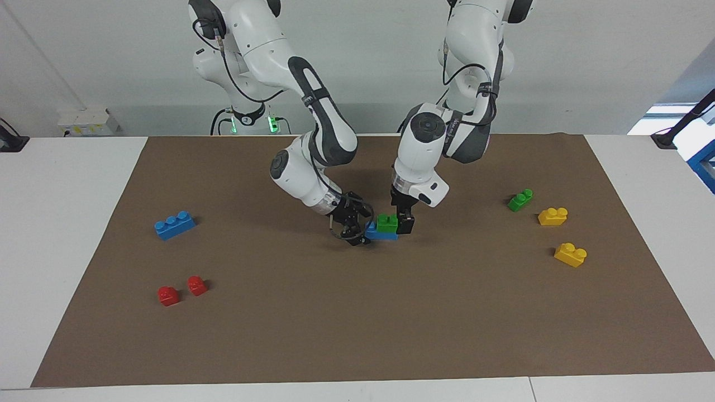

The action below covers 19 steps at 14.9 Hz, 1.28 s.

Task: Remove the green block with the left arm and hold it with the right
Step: 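Grasp the green end with the left gripper while the right gripper grasps blue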

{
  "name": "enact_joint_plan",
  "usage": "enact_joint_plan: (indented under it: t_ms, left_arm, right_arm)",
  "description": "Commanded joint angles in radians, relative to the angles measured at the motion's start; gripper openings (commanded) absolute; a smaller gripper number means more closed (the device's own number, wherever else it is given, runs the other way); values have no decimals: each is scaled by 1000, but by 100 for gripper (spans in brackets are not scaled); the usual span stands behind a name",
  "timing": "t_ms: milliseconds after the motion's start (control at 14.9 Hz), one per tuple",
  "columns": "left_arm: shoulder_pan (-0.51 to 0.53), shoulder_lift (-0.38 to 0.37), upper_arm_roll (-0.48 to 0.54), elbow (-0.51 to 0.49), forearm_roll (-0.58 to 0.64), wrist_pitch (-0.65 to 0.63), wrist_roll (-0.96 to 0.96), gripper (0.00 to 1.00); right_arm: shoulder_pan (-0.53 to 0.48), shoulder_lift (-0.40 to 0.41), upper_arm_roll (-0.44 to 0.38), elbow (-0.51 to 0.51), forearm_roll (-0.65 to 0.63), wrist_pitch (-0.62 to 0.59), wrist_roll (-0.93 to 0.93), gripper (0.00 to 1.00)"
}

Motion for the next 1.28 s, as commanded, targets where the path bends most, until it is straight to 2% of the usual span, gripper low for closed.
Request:
enact_joint_plan:
  t_ms: [0, 470, 672, 941, 1075, 1142, 1209]
  left_arm:
    - [-31, 7, 15, 6, 19, 20, -51, 100]
    - [-48, 9, 17, -9, 19, 25, -68, 100]
    - [-46, 10, 17, -23, 30, 41, -71, 100]
    - [-46, 10, 17, -40, 38, 58, -73, 100]
    - [-46, 12, 17, -40, 38, 60, -74, 100]
    - [-46, 12, 17, -40, 38, 58, -77, 100]
    - [-46, 12, 17, -40, 38, 58, -79, 100]
  right_arm:
    - [4, 21, 1, 20, 48, 20, -57, 99]
    - [8, 38, 1, 18, 50, 64, -63, 98]
    - [16, 40, 1, 20, 56, 71, -63, 91]
    - [31, 41, 1, 25, 71, 86, -63, 87]
    - [36, 43, 1, 26, 71, 89, -63, 80]
    - [36, 43, 1, 26, 71, 89, -63, 72]
    - [36, 43, 1, 26, 71, 89, -63, 57]
